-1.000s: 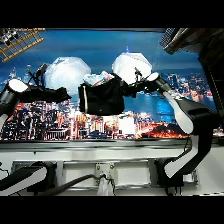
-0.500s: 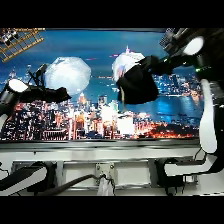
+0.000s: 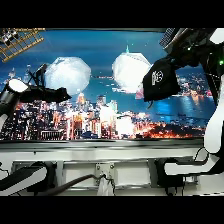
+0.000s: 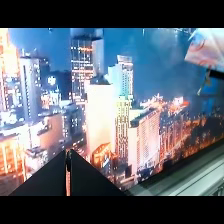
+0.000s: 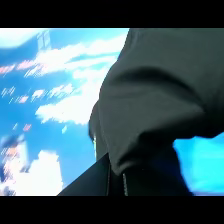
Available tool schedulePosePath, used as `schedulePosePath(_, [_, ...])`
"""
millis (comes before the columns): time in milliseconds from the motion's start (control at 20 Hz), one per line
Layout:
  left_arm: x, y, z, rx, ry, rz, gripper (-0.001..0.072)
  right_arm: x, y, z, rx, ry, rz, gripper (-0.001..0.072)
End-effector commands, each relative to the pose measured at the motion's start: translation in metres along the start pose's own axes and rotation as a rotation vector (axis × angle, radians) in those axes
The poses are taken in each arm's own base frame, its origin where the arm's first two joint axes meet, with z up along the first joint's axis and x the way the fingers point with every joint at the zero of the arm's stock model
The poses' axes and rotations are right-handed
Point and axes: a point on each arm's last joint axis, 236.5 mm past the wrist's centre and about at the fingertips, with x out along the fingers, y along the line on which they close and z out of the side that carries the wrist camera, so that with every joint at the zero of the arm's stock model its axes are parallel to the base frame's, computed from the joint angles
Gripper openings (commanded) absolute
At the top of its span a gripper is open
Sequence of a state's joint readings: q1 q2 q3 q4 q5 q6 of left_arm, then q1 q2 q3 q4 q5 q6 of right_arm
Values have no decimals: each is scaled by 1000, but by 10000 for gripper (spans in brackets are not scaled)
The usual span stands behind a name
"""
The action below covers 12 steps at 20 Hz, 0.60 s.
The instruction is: Fold the clothes and pants, and hang the long-sleeved shirts on hangers.
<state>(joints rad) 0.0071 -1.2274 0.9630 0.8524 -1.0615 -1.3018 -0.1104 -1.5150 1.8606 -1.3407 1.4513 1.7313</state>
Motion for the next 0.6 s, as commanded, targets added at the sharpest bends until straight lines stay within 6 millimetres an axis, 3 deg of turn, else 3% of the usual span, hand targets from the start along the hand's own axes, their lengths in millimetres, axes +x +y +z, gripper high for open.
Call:
schedulePosePath(0, [0,0,2,2,-8,2,12,-3,-41,31,71,-101,-45,28])
schedulePosePath(150, [0,2,10,2,-41,11,12,-1,-67,50,23,-160,-55,28])
schedulePosePath(300, [0,3,13,2,-57,15,12,9,-98,57,38,-165,-91,27])
schedulePosePath(450, [0,0,14,-6,-60,2,12,12,-140,45,132,-127,-176,25])
schedulePosePath(550, [-1,-7,16,-19,-67,-32,12,13,-171,19,233,-53,-245,25])
